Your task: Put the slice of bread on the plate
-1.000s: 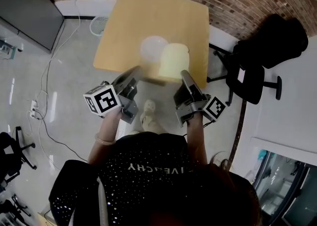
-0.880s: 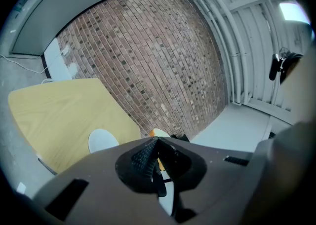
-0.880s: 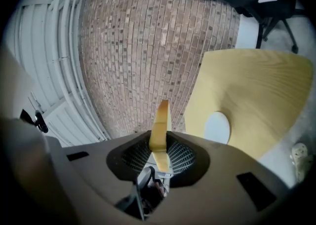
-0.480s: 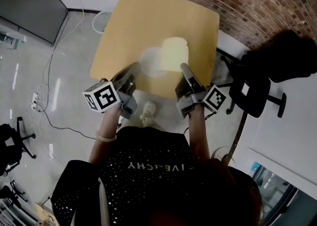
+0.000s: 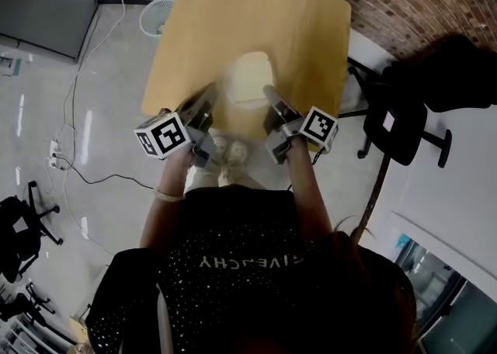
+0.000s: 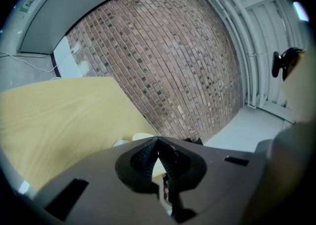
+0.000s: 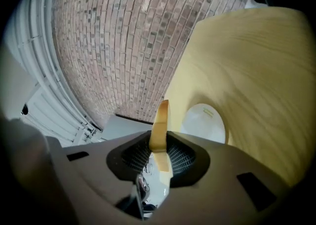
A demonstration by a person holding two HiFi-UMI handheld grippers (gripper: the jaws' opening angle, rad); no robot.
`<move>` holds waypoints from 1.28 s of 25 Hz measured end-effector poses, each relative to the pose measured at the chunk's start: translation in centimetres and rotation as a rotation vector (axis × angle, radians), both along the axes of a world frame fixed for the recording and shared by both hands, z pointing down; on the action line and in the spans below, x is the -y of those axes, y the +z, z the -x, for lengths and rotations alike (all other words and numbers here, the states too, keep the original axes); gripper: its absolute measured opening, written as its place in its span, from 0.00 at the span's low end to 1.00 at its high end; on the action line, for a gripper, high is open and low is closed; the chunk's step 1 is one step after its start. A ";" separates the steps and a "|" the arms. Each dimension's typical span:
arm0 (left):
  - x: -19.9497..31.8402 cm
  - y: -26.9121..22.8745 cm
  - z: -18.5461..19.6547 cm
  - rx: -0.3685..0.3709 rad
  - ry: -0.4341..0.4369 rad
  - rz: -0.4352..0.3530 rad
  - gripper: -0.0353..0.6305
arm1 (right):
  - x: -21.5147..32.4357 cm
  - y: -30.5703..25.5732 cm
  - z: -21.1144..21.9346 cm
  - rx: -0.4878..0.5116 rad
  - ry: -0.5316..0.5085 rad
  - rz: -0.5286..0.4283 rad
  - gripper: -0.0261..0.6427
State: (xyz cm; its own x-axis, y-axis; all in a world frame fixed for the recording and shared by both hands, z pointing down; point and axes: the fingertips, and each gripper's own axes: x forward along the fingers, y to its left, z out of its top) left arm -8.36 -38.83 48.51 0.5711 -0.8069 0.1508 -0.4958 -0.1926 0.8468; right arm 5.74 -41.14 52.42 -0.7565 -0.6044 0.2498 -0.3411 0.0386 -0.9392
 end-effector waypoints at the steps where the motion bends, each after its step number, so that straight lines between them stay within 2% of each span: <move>1: 0.0 0.3 0.1 -0.008 0.007 0.005 0.07 | 0.0 0.4 0.4 -0.004 -0.004 -0.003 0.18; 5: -0.3 1.0 0.3 -0.035 0.018 0.022 0.07 | 0.1 2.6 1.5 -0.049 0.014 0.017 0.18; 10: -0.9 1.7 -0.4 -0.048 0.048 0.045 0.07 | 0.2 4.1 0.8 -0.111 0.054 0.052 0.18; 16: -1.7 1.5 -0.6 -0.047 0.052 0.041 0.07 | -0.1 5.0 0.6 -0.295 0.026 0.029 0.20; 17: -1.7 1.5 -0.7 -0.050 0.057 0.042 0.07 | -0.1 5.0 0.7 -0.331 0.013 0.019 0.28; 18: -1.8 1.5 -0.8 -0.050 0.062 0.043 0.07 | -0.2 5.2 0.7 -0.370 -0.003 0.011 0.42; 19: -1.8 1.4 -0.8 -0.047 0.064 0.041 0.07 | -0.2 5.3 0.8 -0.409 -0.019 0.005 0.48; 23: -1.4 1.1 -0.6 -0.038 0.066 0.033 0.07 | -0.2 5.3 1.3 -0.552 -0.067 -0.040 0.67; 26: -1.2 0.9 -0.9 -0.040 0.081 0.026 0.07 | -0.2 5.4 1.5 -0.714 -0.105 -0.112 0.86; 27: -1.1 0.9 -0.9 -0.040 0.085 0.023 0.07 | -0.3 5.4 1.3 -0.774 -0.116 -0.137 0.91; 29: -1.1 0.8 -1.0 -0.043 0.092 0.018 0.07 | -0.5 5.3 0.8 -0.855 -0.116 -0.166 0.91; 32: -1.1 0.5 -1.2 -0.046 0.100 0.011 0.07 | -0.6 3.8 -0.7 -0.829 -0.013 -0.206 0.91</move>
State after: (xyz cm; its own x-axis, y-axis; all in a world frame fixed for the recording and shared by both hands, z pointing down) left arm -7.16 -37.72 48.97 0.6554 -0.7437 0.1315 -0.4351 -0.2296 0.8706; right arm 6.41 -40.54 56.17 -0.3853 -0.6909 0.6117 -0.9132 0.1900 -0.3605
